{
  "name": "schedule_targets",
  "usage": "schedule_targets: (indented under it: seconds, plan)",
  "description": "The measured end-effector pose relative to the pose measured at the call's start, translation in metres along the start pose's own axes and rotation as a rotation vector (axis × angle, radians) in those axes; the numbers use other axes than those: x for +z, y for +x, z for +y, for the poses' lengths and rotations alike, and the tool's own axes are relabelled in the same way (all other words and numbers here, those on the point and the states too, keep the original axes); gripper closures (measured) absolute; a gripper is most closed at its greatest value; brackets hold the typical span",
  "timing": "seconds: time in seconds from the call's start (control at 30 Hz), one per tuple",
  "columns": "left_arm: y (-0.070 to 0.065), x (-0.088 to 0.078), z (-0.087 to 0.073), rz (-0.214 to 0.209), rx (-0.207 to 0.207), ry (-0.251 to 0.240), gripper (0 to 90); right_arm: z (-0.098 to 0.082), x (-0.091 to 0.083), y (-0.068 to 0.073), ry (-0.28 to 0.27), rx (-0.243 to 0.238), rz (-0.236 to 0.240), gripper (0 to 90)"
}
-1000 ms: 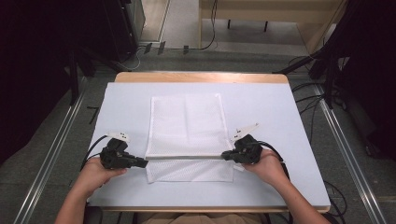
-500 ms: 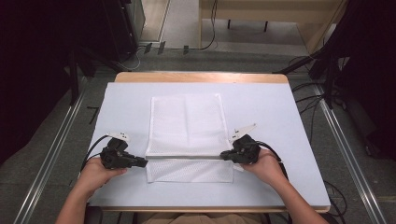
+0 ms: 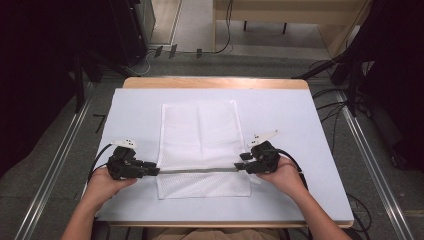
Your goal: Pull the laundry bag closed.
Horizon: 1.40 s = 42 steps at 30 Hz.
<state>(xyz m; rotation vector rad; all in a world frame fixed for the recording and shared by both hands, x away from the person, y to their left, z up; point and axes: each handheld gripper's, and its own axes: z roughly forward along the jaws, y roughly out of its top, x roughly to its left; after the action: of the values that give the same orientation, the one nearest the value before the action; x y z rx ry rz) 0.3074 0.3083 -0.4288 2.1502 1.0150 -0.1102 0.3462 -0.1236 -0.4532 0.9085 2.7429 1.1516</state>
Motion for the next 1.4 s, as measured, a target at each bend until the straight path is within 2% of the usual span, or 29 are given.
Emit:
schedule_targets:
  seconds: [0.1,0.27,0.33,0.4,0.53,0.67,0.8,1.03,1.27,1.33,1.4]
  plan:
    - [0.001,-0.002,0.0,0.025,-0.003,-0.039,55.2,0.0,-0.001,-0.003,-0.022,0.008,-0.021,46.1]
    - [0.004,-0.003,0.0,0.046,-0.007,-0.046,51.4,-0.001,-0.003,-0.007,-0.052,0.025,-0.036,43.1]
    - [0.005,-0.003,0.0,0.068,0.001,-0.06,48.9,-0.001,-0.004,-0.009,-0.072,0.02,-0.06,41.6]
    - [0.006,-0.004,0.0,0.098,0.003,-0.075,45.3,-0.002,-0.006,-0.012,-0.085,0.035,-0.069,40.5]
    - [0.012,-0.009,-0.001,0.125,-0.042,-0.115,39.2,-0.004,-0.01,-0.018,-0.117,0.05,-0.099,36.3]
    - [0.016,-0.013,-0.004,0.156,-0.059,-0.129,37.9,-0.006,-0.013,-0.023,-0.135,0.072,-0.13,33.9]
    - [0.019,-0.017,-0.005,0.18,-0.076,-0.155,37.9,-0.008,-0.015,-0.027,-0.152,0.072,-0.16,31.6]
    - [0.025,-0.021,-0.008,0.205,-0.107,-0.169,37.7,-0.013,-0.027,-0.035,-0.191,0.091,-0.207,28.8]
    - [0.031,-0.025,-0.011,0.233,-0.126,-0.182,37.5,-0.022,-0.039,-0.048,-0.214,0.113,-0.269,26.8]
    - [0.032,-0.026,-0.011,0.24,-0.123,-0.188,37.0,-0.025,-0.043,-0.053,-0.217,0.12,-0.243,20.3]
    - [0.033,-0.026,-0.011,0.257,-0.121,-0.185,36.4,-0.028,-0.045,-0.057,-0.217,0.131,-0.25,21.0]
